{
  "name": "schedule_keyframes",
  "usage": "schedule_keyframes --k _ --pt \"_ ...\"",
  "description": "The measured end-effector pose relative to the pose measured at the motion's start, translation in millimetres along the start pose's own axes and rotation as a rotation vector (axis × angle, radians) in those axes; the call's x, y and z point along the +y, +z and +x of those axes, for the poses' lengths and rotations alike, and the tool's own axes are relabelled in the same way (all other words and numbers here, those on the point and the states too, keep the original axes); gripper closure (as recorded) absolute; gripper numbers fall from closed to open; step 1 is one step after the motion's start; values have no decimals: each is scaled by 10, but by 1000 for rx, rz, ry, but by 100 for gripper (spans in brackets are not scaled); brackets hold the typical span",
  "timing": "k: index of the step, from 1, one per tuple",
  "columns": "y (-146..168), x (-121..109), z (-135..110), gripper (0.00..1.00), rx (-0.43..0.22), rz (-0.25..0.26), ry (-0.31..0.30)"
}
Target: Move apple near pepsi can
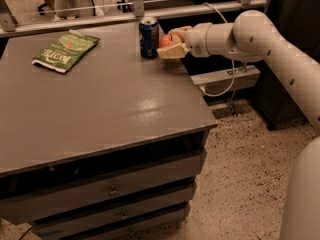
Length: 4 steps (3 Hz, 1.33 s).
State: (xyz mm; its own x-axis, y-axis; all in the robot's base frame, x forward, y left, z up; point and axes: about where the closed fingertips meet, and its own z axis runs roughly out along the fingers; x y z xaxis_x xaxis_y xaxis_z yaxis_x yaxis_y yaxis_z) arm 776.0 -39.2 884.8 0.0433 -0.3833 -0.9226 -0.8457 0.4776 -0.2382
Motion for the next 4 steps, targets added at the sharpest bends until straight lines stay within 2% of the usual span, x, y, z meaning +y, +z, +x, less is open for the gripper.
schedule_keyframes --k 3,4 --pt "335 120 140 13 -49 -56 41" --pt "345 124 143 0 -50 -58 41"
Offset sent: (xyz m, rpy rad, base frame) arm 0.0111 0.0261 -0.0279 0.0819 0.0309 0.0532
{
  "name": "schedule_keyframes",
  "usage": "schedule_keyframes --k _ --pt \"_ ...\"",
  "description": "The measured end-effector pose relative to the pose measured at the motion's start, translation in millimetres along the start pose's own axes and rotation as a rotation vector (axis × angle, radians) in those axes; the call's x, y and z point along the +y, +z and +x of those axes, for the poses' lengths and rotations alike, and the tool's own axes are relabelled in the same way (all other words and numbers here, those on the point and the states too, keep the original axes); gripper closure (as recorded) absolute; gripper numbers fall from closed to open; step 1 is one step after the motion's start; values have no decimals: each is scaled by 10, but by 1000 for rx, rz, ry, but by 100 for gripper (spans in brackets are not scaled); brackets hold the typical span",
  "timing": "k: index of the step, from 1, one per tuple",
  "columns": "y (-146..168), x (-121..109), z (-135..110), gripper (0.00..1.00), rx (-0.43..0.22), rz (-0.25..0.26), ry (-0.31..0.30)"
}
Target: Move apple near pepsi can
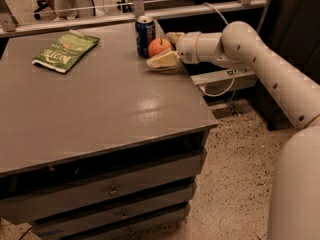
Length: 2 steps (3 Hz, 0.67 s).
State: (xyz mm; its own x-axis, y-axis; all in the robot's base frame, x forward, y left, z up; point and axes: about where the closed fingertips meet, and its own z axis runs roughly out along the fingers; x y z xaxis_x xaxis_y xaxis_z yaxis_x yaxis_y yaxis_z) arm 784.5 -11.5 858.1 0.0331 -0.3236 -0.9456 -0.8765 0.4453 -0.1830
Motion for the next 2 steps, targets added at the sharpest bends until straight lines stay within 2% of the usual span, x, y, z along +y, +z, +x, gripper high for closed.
schedule_keyframes --k 1,2 --pt "21 24 6 0 -4 -11 0" --pt "-184 71 -97 0 -11 -22 -25"
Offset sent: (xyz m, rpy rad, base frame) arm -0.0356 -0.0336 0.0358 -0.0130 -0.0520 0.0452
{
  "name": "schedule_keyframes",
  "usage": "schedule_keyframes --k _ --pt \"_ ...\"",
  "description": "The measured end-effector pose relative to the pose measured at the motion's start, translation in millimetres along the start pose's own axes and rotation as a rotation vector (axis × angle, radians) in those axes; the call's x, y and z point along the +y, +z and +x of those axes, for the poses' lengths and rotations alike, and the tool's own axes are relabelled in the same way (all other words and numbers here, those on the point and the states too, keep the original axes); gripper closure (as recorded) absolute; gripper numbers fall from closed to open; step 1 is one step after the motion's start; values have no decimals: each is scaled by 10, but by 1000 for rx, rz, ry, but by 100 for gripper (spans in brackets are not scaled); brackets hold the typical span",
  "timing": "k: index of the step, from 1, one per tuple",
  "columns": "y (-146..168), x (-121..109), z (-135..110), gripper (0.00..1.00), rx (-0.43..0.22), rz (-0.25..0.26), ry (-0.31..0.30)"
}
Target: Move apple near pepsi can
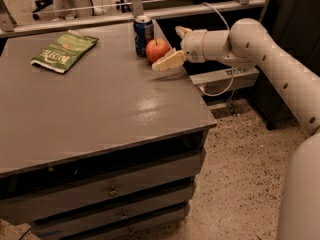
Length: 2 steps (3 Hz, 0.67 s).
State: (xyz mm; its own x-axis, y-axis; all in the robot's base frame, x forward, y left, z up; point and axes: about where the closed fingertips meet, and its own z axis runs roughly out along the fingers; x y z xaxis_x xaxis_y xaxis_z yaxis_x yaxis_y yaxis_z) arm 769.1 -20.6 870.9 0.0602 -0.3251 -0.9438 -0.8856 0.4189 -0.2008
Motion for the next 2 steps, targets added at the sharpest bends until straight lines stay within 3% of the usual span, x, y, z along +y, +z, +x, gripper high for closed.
schedule_keyframes --k 1,2 --pt "-444 108 -151 0 -6 -6 -35" --pt "-969 267 -262 0 -56 -45 -58"
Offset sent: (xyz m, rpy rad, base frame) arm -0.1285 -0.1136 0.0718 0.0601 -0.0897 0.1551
